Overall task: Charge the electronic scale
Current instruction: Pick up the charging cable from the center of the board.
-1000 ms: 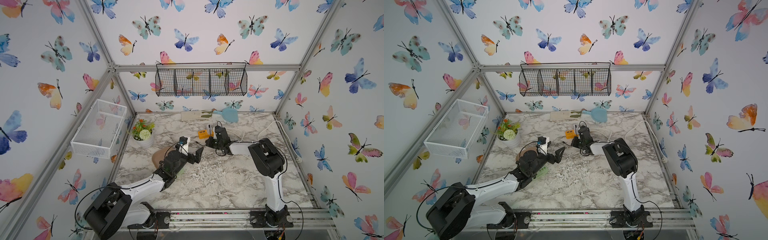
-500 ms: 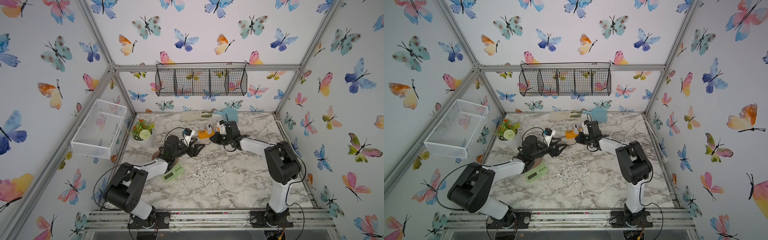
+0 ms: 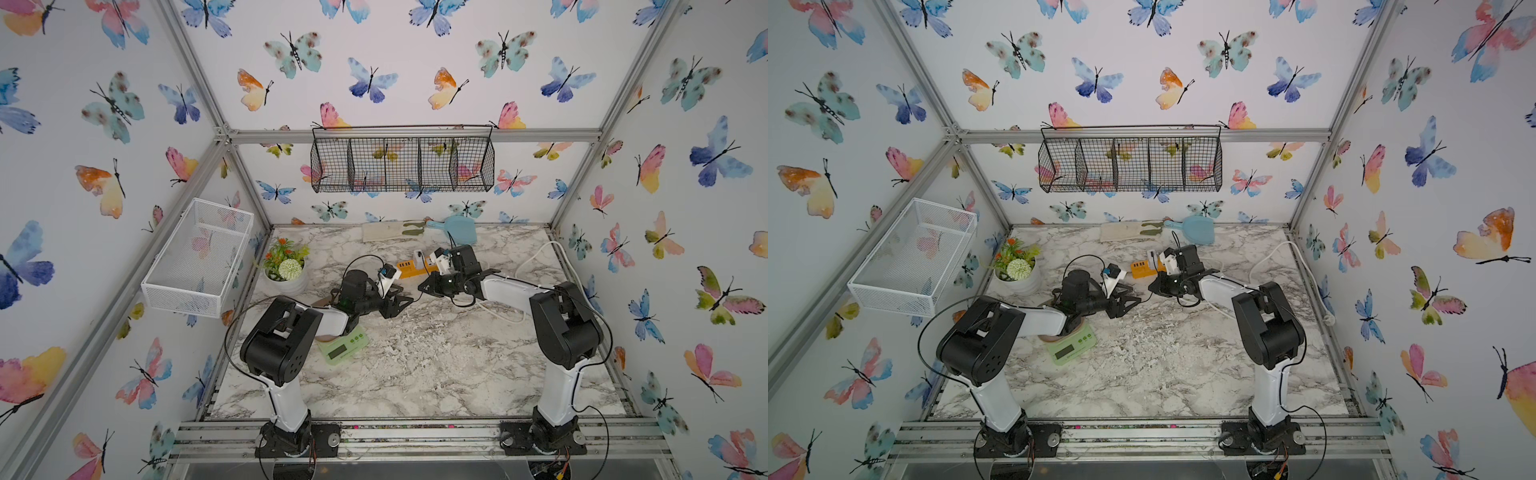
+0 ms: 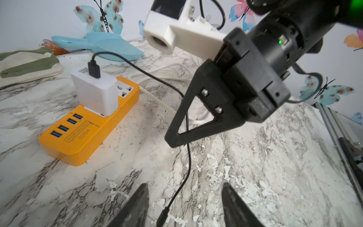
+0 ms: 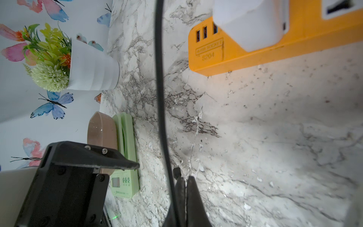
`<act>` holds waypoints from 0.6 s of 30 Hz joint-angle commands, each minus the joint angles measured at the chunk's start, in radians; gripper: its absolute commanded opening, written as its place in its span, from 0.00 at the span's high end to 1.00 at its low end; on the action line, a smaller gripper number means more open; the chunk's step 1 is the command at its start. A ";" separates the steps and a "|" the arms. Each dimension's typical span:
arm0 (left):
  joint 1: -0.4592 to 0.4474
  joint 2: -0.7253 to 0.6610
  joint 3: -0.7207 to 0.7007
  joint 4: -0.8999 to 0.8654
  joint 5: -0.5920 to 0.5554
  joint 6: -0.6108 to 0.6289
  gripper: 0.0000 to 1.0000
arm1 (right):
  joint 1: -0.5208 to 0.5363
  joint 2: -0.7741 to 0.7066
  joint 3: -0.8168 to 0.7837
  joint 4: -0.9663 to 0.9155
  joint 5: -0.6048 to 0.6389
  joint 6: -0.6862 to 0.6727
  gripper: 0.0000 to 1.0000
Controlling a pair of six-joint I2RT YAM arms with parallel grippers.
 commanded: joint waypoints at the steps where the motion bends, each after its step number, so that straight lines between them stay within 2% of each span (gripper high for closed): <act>1: 0.006 0.033 0.007 0.009 0.043 0.024 0.46 | -0.009 -0.041 0.008 -0.036 -0.041 -0.023 0.99; 7: 0.004 0.064 -0.016 0.033 0.026 0.010 0.48 | -0.015 -0.048 0.009 -0.038 -0.059 -0.022 0.99; 14: 0.004 0.090 0.027 -0.018 0.017 0.008 0.47 | -0.020 -0.053 0.012 -0.037 -0.093 -0.020 0.99; 18: 0.003 0.088 0.022 -0.021 0.024 0.012 0.53 | -0.023 -0.062 0.014 -0.038 -0.099 -0.019 0.99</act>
